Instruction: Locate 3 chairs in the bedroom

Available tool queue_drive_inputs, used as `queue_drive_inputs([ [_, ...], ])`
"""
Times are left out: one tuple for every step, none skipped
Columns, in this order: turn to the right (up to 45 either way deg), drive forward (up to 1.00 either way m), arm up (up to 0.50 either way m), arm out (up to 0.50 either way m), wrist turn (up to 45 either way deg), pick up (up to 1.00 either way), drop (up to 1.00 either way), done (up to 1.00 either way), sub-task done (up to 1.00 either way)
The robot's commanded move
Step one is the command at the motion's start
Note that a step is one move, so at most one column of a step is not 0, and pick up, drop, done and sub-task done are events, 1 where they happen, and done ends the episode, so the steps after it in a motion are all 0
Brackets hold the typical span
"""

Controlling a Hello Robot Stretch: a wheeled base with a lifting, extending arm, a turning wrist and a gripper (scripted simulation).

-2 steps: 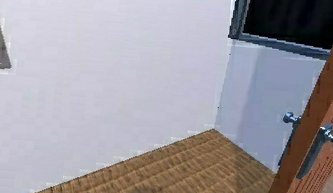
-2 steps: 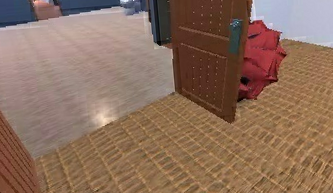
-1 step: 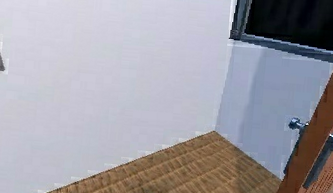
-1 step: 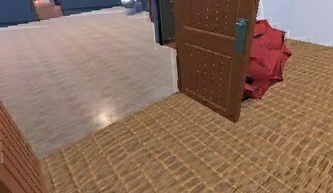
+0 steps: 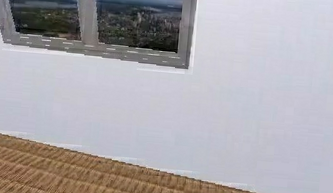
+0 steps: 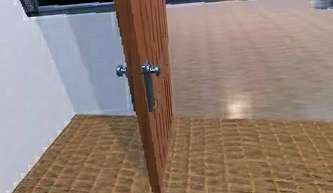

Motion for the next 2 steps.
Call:
queue_drive_inputs([
  [-39.0,0.00,0.00,0.00,0.0,0.00,0.00,0.00,0.00],
  [0.0,0.75,0.00,0.00,0.0,0.00,0.00,0.00,0.00],
])
